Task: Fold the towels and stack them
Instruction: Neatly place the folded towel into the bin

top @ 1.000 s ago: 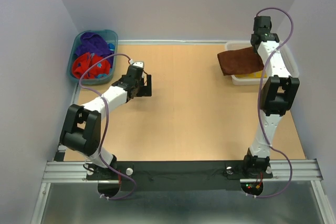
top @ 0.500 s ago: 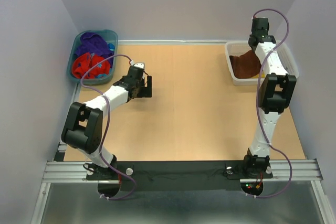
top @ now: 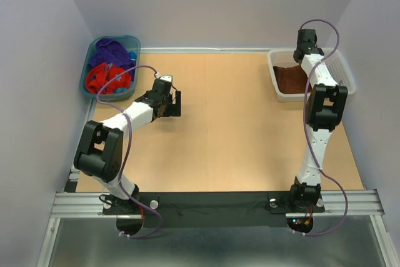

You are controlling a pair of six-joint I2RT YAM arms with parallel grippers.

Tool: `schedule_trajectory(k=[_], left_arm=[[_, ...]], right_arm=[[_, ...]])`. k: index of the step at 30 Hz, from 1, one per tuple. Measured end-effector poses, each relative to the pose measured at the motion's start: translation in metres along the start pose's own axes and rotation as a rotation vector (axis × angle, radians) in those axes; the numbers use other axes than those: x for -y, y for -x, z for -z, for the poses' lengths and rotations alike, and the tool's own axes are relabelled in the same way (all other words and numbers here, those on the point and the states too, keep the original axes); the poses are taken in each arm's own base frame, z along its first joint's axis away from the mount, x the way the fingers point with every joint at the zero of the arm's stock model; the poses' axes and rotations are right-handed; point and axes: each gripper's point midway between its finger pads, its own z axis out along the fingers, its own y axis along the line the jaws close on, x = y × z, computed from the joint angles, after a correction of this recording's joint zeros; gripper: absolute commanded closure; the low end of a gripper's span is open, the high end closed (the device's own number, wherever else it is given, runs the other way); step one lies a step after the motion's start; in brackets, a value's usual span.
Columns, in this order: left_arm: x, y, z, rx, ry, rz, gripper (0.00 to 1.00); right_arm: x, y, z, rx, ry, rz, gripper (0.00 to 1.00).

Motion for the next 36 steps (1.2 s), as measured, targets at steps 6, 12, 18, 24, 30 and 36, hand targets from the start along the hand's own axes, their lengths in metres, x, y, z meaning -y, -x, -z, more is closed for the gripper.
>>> schedule_trajectory(k=[6, 12, 18, 24, 30, 36], left_arm=[[0.000, -0.005, -0.004, -0.017, 0.001, -0.003, 0.05], [0.001, -0.011, -0.010, -0.040, 0.001, -0.007, 0.05], [0.001, -0.015, -0.013, -0.053, -0.004, -0.008, 0.05], [0.001, -0.015, -0.013, -0.054, -0.004, -0.009, 0.05], [0.002, -0.015, -0.013, -0.053, -0.004, -0.009, 0.05], [0.002, -0.015, -0.013, -0.053, -0.004, -0.009, 0.05]], right_arm=[[0.002, -0.013, -0.019, -0.032, -0.056, 0.009, 0.71], [0.013, -0.022, -0.038, -0.066, -0.163, 0.000, 0.49], [0.046, -0.032, -0.052, -0.111, -0.320, -0.040, 0.31], [0.064, -0.033, -0.055, -0.095, -0.350, -0.136, 0.33], [0.022, -0.020, -0.029, -0.003, -0.027, -0.242, 0.51], [-0.031, 0.033, 0.020, 0.150, 0.392, -0.417, 0.69]])
